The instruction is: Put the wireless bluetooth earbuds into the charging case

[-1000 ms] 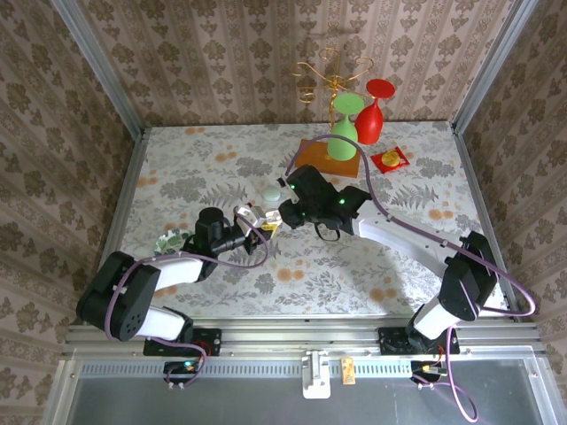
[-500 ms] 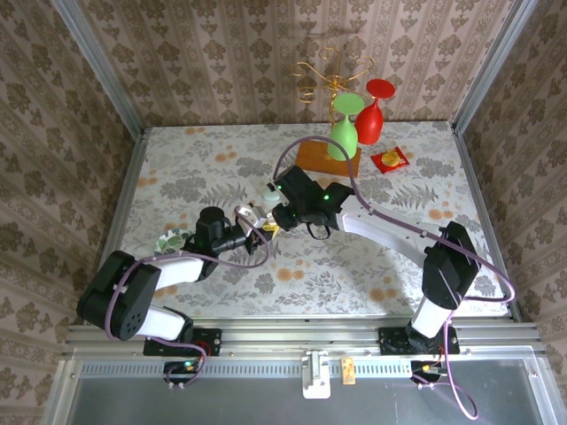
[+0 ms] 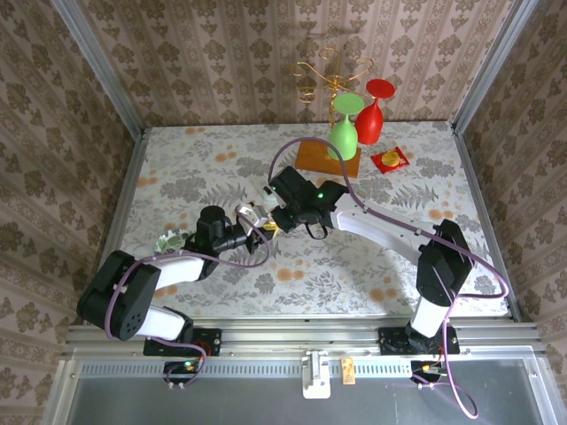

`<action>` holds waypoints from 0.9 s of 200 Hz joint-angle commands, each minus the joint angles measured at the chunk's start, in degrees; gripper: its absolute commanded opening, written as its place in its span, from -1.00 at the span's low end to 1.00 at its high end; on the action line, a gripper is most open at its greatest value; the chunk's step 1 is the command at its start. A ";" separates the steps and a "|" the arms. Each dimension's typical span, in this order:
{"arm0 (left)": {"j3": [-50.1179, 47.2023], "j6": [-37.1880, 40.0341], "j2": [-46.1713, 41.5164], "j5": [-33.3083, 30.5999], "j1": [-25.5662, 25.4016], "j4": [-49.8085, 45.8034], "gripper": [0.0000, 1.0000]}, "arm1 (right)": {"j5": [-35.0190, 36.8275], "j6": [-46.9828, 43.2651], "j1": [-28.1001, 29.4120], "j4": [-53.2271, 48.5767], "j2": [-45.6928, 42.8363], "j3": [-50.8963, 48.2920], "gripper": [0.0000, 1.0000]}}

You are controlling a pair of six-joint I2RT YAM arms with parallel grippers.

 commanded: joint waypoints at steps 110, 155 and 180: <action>1.34 1.69 0.31 1.06 -0.41 0.88 -0.95 | 3.43 -3.77 0.85 -5.29 2.95 4.05 -0.58; 1.78 2.09 0.46 1.06 -0.67 0.15 -0.95 | 2.33 -4.29 1.11 -5.41 4.18 4.72 -0.58; 1.70 2.14 0.37 1.06 -0.76 0.12 -0.94 | 1.76 -4.55 1.34 -5.64 4.91 5.27 -0.59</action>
